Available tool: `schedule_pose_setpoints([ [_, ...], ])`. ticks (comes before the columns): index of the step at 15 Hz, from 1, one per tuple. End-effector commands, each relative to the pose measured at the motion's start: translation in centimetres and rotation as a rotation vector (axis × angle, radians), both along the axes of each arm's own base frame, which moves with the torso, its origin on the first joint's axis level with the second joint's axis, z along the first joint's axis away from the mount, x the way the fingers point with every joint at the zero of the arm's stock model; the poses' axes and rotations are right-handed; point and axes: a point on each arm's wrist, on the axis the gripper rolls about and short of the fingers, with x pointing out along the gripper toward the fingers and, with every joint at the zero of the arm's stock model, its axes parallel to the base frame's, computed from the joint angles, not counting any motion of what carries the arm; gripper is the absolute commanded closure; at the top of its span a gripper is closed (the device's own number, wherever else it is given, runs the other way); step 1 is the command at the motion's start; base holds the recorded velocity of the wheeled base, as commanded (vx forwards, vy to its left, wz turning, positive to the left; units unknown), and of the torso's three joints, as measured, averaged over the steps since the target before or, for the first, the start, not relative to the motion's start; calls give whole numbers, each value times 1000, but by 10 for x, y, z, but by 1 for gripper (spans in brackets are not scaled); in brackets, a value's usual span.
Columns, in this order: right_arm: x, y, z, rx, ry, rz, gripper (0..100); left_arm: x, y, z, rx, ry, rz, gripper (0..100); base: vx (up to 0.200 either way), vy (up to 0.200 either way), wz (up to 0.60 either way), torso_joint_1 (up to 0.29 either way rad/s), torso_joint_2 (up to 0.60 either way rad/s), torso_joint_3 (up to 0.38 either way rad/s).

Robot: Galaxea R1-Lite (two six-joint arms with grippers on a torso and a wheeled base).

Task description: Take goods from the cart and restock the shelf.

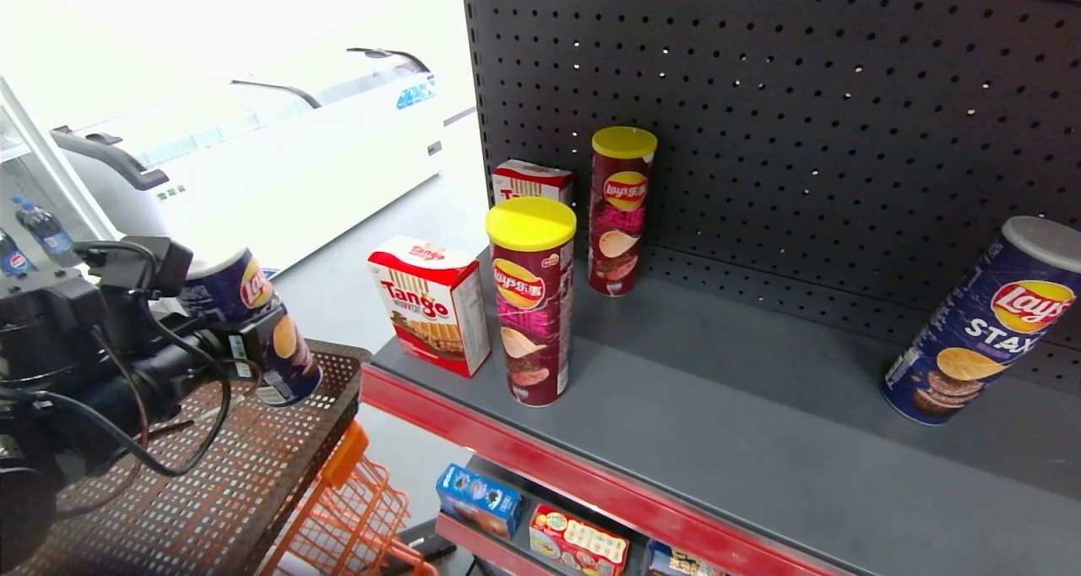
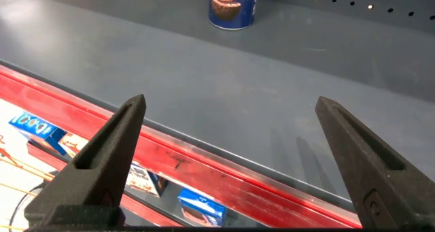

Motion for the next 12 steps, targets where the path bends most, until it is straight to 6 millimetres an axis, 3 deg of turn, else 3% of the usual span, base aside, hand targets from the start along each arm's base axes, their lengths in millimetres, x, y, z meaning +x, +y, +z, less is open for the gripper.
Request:
schedule_pose_setpoints([
  [1, 0, 0, 0, 0, 2, 0, 0, -28, -3, 34, 8, -124, -10, 100, 0, 0, 0, 0, 0, 0],
  [3, 0, 0, 0, 0, 0, 0, 0, -42, -9, 46, 8, -160, -32, 100, 0, 0, 0, 0, 0, 0],
  [6, 0, 0, 0, 0, 0, 0, 0, -85, -16, 64, 8, -145, -58, 100, 0, 0, 0, 0, 0, 0],
  [12, 0, 0, 0, 0, 0, 0, 0, -121, -26, 70, -4, -166, -139, 100, 0, 0, 0, 0, 0, 0],
])
